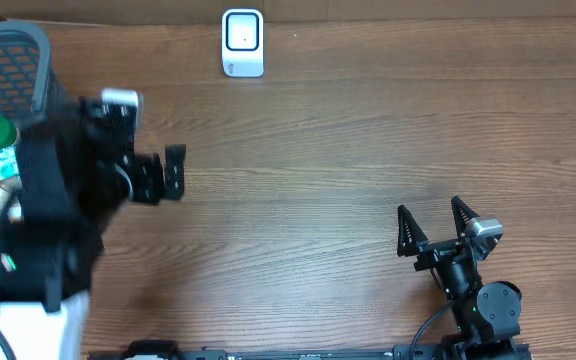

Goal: Scan the item barcode
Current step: 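Reach the left gripper into the basket and grasp the orange-white box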

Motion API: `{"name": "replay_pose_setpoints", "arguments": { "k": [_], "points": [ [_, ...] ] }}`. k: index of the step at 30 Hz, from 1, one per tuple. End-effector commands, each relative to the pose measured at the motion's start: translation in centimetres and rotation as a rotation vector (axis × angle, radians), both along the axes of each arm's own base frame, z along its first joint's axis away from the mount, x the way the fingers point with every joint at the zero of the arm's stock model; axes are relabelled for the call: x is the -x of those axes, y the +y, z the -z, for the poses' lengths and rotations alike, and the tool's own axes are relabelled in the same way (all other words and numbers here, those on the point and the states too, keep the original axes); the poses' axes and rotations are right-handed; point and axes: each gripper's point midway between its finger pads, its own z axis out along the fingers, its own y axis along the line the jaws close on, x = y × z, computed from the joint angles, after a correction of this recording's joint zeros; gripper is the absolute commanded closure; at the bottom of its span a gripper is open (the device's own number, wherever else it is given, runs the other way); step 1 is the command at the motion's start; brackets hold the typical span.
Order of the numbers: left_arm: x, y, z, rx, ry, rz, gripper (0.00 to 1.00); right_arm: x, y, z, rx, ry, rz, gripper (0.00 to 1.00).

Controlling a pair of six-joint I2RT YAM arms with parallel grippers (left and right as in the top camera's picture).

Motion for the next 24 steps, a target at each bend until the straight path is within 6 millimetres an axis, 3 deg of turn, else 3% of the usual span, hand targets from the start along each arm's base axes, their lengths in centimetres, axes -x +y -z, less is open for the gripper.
{"name": "replay_pose_setpoints", "arguments": {
  "k": [1, 4, 9, 11, 17, 20, 24],
  "points": [
    [-1.2, -0.6, -2.8, -0.008, 0.028, 0.04, 0.0, 0.0, 0.0, 0.2, 0.001, -0.003, 0.001, 0.0],
    [-2.5, -0.7, -3.0, -0.018, 0.076, 0.052, 0.01, 0.0, 0.0, 0.2, 0.001, -0.003, 0.001, 0.0],
    [-4.4, -0.7, -0.7, -0.017, 0.157, 0.047, 0.0, 0.0, 0.0, 0.2, 0.001, -0.003, 0.001, 0.0],
    [-5.0, 0.4, -0.4, -0.01, 0.167, -0.028, 0.05, 0.0, 0.0, 0.2, 0.001, -0.003, 0.001, 0.0],
    [-4.9, 9.6, -3.2, 0.17, 0.085, -0.545, 0.06, 0.0, 0.0, 0.2, 0.001, -0.003, 0.001, 0.0],
    [-3.4, 15.1, -4.2, 0.269, 0.033, -0.784, 0.06, 0.0, 0.0, 0.2, 0.001, -0.003, 0.001, 0.0],
    [-0.4, 21.3, -3.3, 0.327, 0.033, -1.028, 0.06, 0.0, 0.0, 0.2, 0.001, -0.003, 0.001, 0.0]
  ]
}}
